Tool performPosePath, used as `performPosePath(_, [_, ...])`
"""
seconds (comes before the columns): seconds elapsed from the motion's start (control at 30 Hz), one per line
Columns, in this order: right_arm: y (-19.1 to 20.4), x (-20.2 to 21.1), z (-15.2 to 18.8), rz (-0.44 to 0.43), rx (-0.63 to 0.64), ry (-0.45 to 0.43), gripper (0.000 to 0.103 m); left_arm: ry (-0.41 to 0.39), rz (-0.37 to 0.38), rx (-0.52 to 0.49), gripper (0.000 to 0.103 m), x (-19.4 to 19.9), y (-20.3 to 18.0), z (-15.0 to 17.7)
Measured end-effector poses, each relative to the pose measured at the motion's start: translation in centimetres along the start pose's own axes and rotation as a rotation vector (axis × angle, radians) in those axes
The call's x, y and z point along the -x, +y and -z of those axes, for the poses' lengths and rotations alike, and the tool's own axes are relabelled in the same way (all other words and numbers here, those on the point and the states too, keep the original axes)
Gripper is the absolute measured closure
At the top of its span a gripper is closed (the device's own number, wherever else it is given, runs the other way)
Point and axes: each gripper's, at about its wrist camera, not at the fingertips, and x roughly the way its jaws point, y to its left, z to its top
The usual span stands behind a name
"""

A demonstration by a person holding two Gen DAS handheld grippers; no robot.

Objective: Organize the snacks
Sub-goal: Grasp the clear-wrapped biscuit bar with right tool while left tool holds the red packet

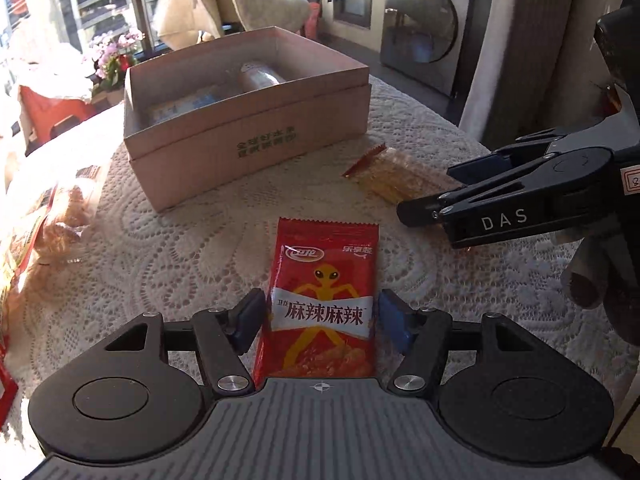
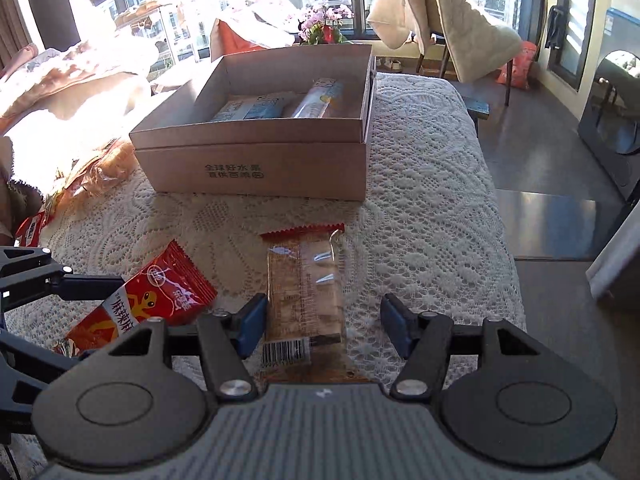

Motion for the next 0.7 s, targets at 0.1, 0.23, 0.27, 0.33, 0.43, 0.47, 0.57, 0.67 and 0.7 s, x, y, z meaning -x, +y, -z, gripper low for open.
performPosePath(0.1, [0.5,0.2,0.6,0.013,0.022,-0.016,0.038,0.003,-0.001,-0.016,0.035,-0.2,-0.8,0.0])
performPosePath(0.23, [1.0,-0.1,0.6,0.003,0.0,-0.022,0.025,0.007,0.0,-0.014,0.035,-0.3,-0.7,0.0])
performPosePath(0.27, [1.1,-0.1,0.5,0.004,-0.008,-0.022,0.024,0.007,0.0,-0.013,0.035,-0.3,-0.7,0.0])
performPosePath(0.33, [1.2,-0.3,0.4,0.001,-0.021,-0.017,0.017,0.007,-0.003,-0.013,0.034,-0.3,-0.7,0.1])
performPosePath(0.43, [1.3,-0.6,0.2,-0.003,-0.038,-0.003,0.012,0.006,-0.004,-0.008,0.033,-0.1,-0.6,0.2])
performPosePath(0.47, [1.3,-0.6,0.1,-0.005,-0.047,0.004,0.012,0.006,-0.003,-0.007,0.033,-0.1,-0.6,0.2])
performPosePath(0.57, [0.9,-0.8,-0.7,-0.025,-0.068,0.043,0.01,0.004,0.0,-0.009,0.033,0.0,-0.5,0.4])
performPosePath(0.67, [0.8,-0.9,-1.4,-0.022,-0.083,0.055,0.012,0.01,0.007,-0.013,0.033,0.3,-0.1,0.6])
performPosePath(0.7, [0.9,-0.9,-1.4,-0.009,-0.082,0.047,0.016,0.014,0.011,-0.009,0.033,0.5,0.2,0.7])
